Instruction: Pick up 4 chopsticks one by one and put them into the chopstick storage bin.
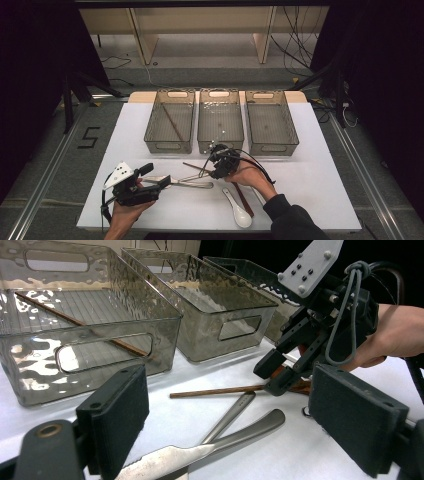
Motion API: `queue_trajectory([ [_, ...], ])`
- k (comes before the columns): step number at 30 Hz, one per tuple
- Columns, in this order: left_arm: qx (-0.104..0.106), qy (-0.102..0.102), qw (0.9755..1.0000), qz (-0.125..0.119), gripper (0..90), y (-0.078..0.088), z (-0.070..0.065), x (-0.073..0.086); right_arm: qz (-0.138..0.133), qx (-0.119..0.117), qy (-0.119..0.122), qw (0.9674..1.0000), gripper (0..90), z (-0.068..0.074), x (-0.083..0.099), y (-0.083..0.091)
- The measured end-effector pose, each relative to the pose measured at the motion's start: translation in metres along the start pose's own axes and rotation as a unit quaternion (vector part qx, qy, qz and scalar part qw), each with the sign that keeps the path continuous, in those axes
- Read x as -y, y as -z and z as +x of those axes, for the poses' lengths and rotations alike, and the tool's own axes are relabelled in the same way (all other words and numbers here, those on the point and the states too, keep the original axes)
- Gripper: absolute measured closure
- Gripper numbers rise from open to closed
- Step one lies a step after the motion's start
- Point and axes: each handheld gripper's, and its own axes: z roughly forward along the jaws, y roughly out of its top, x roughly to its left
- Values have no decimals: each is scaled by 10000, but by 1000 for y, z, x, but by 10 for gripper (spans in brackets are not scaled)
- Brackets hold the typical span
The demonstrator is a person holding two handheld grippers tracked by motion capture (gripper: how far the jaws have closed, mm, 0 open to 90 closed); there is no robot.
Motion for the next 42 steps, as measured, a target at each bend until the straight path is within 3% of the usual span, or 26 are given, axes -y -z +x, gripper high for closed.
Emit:
queue_trajectory([
  [26,9,-4,10000,-4,159,0,0,0,357,169,95,9992,832,3,1,-8],
  [34,6,-4,10000,-7,159,0,0,0,366,155,156,9991,853,5,1,-8],
  [42,6,2,10000,-8,159,0,0,0,133,69,77,9999,856,3,2,4],
])
